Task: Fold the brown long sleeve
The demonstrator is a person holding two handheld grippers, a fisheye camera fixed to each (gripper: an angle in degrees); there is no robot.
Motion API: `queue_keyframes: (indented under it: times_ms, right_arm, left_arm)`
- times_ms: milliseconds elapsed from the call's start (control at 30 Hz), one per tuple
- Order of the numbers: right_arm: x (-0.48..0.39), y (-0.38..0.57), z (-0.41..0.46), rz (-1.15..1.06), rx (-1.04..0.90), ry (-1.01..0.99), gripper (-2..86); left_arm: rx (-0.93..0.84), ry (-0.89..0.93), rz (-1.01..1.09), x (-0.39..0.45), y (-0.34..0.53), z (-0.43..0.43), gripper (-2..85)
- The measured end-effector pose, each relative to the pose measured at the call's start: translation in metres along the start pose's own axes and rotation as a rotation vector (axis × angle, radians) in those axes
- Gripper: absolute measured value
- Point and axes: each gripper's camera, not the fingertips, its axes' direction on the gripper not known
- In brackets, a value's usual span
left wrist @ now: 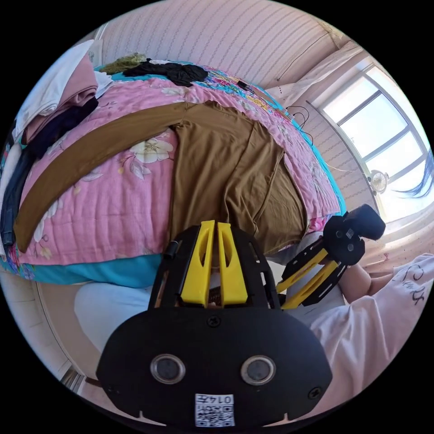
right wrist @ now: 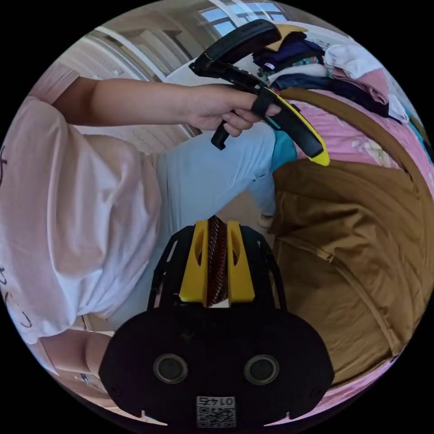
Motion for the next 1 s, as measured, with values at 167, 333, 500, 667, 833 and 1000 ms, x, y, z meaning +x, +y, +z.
queue_keyframes:
  times_ms: [167,333,500,667,833,1000]
  right_arm:
    - [0.052,0.037,0.006,0.453,0.188,0.053,5.9]
    - [0.107,0.053,0.018,0.737,0.273,0.071,7.1]
    - [0.157,0.038,0.042,0.823,0.197,0.114,3.6]
    - [0.172,0.053,0.04,0.819,0.222,0.067,0.1]
    - [0.186,0.066,0.034,0.839,0.217,0.096,-0.3]
    - [0.198,0.082,0.031,0.839,0.191,0.095,-0.4]
  left_arm:
    - [-0.074,-0.075,0.116,0.015,0.004,0.012,5.9]
    - [-0.167,-0.101,0.128,0.003,-0.001,0.036,5.4]
    - [-0.241,-0.116,0.139,-0.009,-0.008,0.045,-0.5]
    - [-0.195,-0.077,0.097,-0.03,-0.011,0.021,-0.6]
    - [-0.18,-0.049,0.131,-0.026,-0.029,0.028,4.2]
    - [-0.275,-0.127,0.209,-0.021,-0.04,0.047,-0.1]
